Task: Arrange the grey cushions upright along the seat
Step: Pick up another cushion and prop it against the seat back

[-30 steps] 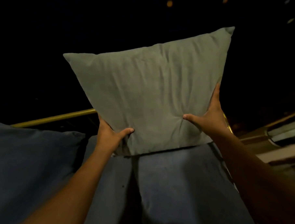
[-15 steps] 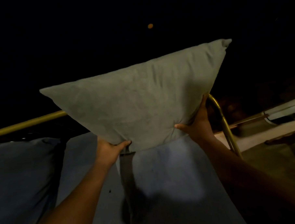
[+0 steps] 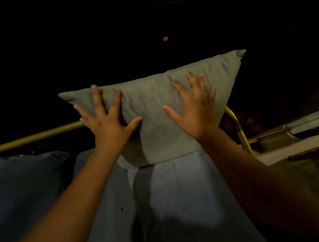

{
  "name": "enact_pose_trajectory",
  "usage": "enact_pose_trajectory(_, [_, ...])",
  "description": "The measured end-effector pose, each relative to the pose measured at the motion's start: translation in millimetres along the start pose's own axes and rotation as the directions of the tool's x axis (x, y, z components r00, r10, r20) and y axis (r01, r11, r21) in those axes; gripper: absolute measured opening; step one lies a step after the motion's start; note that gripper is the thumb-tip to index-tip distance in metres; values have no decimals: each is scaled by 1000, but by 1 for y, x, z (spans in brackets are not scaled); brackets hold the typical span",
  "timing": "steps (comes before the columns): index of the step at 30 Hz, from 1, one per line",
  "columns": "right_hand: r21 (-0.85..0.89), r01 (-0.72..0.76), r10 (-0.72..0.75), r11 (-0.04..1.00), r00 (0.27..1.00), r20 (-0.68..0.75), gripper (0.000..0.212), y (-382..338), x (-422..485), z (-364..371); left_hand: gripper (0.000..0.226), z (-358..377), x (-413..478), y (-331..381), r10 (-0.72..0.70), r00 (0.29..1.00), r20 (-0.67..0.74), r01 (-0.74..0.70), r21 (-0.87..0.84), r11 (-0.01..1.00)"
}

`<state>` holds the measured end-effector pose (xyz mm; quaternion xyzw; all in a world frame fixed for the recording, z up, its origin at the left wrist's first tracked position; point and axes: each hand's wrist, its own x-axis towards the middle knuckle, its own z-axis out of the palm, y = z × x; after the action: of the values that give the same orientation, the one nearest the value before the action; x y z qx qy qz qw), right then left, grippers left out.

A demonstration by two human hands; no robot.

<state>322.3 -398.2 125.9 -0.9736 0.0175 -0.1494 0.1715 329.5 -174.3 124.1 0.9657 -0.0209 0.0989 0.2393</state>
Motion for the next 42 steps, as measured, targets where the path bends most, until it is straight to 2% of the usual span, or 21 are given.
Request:
enact_pose_trajectory(3, [-32, -33, 35, 999, 998, 52, 72, 3, 9, 9, 87, 1, 10, -4, -25, 990, 142, 12, 95, 995])
enact_pose_trajectory(9, [-116, 12, 8, 993, 985, 175, 74, 10, -13, 29, 86, 19, -2, -23, -96, 940, 328, 43, 164, 986])
enact_pose_trajectory(13, [-165, -38, 69, 986, 980, 185, 76, -9, -16, 18, 87, 0, -4, -25, -49, 932, 359, 12, 104, 994])
enact_pose_trajectory(16, [-118, -22, 38, 993, 991, 132, 69, -42, -28, 3, 85, -30, -17, -38, 20, 951, 308, -21, 0, 1000])
enact_pose_trajectory(18, [-25, 7, -4, 1000, 989, 146, 57, -74, -42, -2, 83, -52, -36, -57, 45, 963, 265, -21, -91, 996])
enact_pose_trajectory(20, [82, -2, -15, 997, 978, 207, 48, -114, -61, 1, 82, -75, -63, -82, 19, 959, 283, 22, -142, 990])
enact_pose_trajectory(24, [224, -6, -71, 975, 939, 337, 44, -204, -105, 24, 80, -123, -126, -149, -27, 929, 368, 83, -137, 987])
enact_pose_trajectory(28, [323, -58, -85, 945, 907, 412, 32, -301, -152, 56, 71, -187, -177, -236, -104, 933, 344, 159, -135, 978])
enact_pose_trajectory(32, [341, -73, -131, 937, 832, 539, 33, -400, -189, 84, 66, -252, -212, -326, -215, 941, 260, 255, -132, 958])
enact_pose_trajectory(35, [393, -112, -142, 913, 815, 562, 35, -465, -206, 110, 64, -290, -222, -395, -293, 933, 207, 327, -151, 933])
enact_pose_trajectory(38, [363, -155, -113, 919, 778, 618, 45, -524, -211, 132, 63, -313, -219, -456, -388, 909, 149, 407, -130, 904])
enact_pose_trajectory(40, [332, -167, -93, 928, 760, 643, 53, -552, -208, 148, 67, -317, -209, -486, -443, 881, 166, 460, -74, 885])
enact_pose_trajectory(42, [312, -164, -111, 936, 703, 702, 49, -570, -201, 166, 73, -311, -193, -510, -473, 856, 207, 487, -15, 874])
